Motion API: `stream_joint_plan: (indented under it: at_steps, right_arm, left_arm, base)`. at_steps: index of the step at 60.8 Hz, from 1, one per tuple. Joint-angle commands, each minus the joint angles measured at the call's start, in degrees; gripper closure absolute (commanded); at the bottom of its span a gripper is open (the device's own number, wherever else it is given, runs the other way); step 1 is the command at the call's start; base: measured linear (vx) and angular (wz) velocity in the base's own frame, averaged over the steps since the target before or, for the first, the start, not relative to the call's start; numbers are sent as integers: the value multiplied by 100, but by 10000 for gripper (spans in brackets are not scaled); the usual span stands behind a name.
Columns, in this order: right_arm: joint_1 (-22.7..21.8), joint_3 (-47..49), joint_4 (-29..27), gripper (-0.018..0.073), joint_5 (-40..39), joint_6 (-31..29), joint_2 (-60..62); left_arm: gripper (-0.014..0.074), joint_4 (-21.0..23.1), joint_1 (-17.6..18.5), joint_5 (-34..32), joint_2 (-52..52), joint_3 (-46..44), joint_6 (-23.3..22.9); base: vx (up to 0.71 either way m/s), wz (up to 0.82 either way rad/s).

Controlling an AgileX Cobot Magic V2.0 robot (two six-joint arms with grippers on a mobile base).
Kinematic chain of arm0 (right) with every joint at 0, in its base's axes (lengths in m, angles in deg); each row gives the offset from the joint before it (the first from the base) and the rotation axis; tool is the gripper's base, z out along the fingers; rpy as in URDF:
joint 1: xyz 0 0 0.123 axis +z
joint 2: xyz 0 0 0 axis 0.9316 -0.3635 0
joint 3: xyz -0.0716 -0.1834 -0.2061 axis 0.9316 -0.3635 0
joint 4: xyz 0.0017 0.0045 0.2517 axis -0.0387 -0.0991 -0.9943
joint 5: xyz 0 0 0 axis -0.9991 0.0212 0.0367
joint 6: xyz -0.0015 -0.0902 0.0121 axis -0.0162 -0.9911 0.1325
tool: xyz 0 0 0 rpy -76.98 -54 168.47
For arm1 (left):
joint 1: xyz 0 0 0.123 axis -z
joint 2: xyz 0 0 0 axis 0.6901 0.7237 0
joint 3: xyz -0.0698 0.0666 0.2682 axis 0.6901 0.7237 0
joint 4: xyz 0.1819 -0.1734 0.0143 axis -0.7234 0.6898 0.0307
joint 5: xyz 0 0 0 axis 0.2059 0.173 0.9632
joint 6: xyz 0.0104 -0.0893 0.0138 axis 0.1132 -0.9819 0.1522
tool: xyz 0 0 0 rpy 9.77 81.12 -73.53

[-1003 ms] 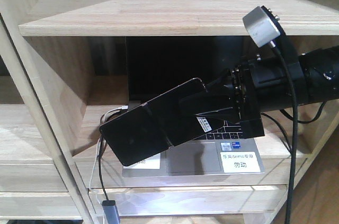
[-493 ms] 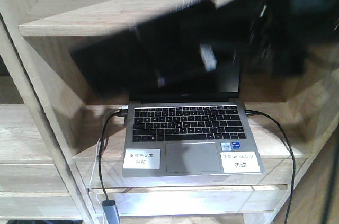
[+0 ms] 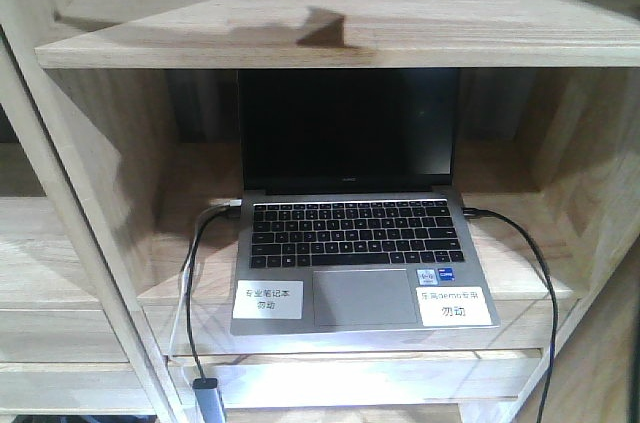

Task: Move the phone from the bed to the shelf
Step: 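Raise the right gripper and lower the phone onto the upper shelf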

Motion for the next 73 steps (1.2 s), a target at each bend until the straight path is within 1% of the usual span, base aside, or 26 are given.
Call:
stream_joint_plan:
  at_steps: [1,8,11,16,22,40,64,73]
  right_arm:
    - [-8,503,-535,561,-314,17,-170]
    - [113,950,-705,561,-343,17,-606]
    - [202,1104,-681,561,-419,17,-796]
    - [480,1388,-519,561,-641,11,-1132]
    - [626,1621,-482,561,-899,17,-1495]
    - [638,1723,-577,561,-1536,12,-2283]
    - [638,1723,-581,559,-1705,-26,-2775]
    - [627,1717,-537,526,-1881,-26,-2793]
  left_arm:
    - [595,52,-7,-412,-38,-132,-33]
    - [595,52,-7,-412,-38,-132,-33]
    - [595,52,-7,-412,-38,-132,-33]
    - [595,52,-7,-412,-38,-132,-33]
    - [595,52,-7,-412,-38,-132,-33]
    - [595,52,-7,-412,-38,-132,-33]
    - [595,52,-7,-412,-38,-132,-33]
    - [595,52,-7,-412,-38,-132,-33]
  base:
    - [0,0]
    - [0,0]
    - [0,0]
    - [0,0]
    - [0,0]
    - [0,0]
    - [0,0]
    - [0,0]
